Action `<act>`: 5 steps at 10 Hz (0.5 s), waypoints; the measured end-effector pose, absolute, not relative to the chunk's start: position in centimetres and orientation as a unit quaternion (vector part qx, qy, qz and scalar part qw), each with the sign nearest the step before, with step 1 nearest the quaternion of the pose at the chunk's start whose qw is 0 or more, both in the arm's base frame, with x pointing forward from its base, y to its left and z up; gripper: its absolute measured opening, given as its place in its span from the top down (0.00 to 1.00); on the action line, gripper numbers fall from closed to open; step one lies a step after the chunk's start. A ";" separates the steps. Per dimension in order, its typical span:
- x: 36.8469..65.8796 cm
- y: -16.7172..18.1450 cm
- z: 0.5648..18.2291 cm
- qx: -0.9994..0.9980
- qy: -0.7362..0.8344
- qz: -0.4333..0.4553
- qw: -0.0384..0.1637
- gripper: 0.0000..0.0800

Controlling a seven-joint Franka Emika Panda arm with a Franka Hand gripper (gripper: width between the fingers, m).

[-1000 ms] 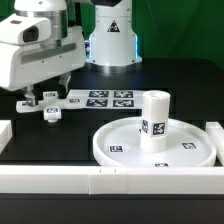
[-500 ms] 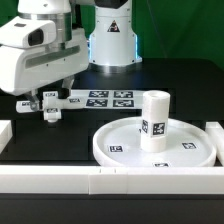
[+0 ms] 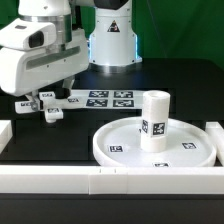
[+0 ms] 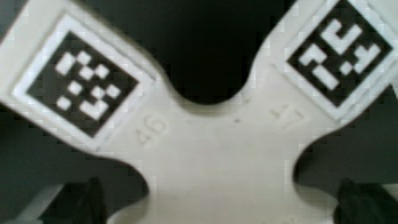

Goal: Assemble round table

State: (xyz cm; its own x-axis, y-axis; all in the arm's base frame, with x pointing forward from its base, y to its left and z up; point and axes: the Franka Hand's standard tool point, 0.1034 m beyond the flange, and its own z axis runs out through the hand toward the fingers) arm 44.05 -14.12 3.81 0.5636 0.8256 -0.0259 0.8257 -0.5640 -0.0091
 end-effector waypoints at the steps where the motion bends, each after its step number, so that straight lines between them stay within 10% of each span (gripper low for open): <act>1: 44.1 -14.1 4.0 0.884 0.467 -0.014 0.001 0.19; 5: 44.0 -14.6 3.9 0.886 0.464 -0.015 0.000 0.19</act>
Offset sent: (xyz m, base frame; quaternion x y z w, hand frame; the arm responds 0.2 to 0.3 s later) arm -0.0030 -0.0044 -0.0009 0.0124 -0.0003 -0.0143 0.9998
